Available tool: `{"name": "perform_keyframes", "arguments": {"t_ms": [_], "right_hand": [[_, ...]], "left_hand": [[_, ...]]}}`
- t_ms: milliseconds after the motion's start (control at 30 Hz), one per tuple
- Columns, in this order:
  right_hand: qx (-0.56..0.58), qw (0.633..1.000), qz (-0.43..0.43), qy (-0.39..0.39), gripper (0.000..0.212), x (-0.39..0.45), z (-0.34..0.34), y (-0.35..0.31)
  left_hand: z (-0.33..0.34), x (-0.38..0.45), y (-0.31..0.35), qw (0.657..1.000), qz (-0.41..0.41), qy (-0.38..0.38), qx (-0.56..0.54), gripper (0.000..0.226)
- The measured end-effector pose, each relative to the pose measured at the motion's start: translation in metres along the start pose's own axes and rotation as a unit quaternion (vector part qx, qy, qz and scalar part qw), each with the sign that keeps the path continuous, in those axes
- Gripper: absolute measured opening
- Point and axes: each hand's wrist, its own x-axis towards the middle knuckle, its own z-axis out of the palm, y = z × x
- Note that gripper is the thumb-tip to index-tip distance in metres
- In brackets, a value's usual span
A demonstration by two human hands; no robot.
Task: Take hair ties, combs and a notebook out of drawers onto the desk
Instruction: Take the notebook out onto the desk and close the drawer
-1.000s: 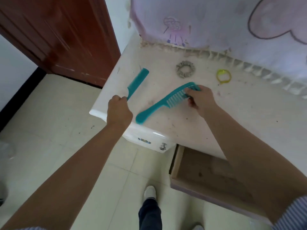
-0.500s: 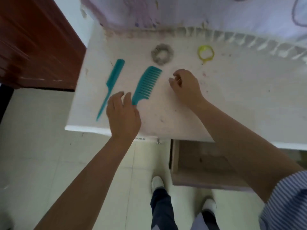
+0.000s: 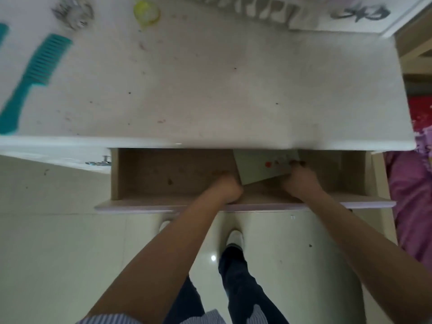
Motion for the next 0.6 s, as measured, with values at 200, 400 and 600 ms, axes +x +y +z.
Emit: {"name": "perform_keyframes", "arguments": {"t_ms": [200,400,600], "right_hand": [[0.039,0.995,0.075,-0.060,0.068,0.063,0.004,0.005],[0.247,0.958,0.098,-0.106,0.046,0.052,-0.006,0.009],[0.232,0.951,0.065,-0.193,0.037,-0.020,-0.037,0.009]], "left_hand": [[0.010,0.052,0.032,0.995,-0.100,-0.010,0.001,0.038],[0.012,0.050,0.031,0.982,-0.153,0.053,-0.095,0.038],[-0.003,-0.030,0.011,0.972,-0.165,0.122,-0.111,0.053]]}}
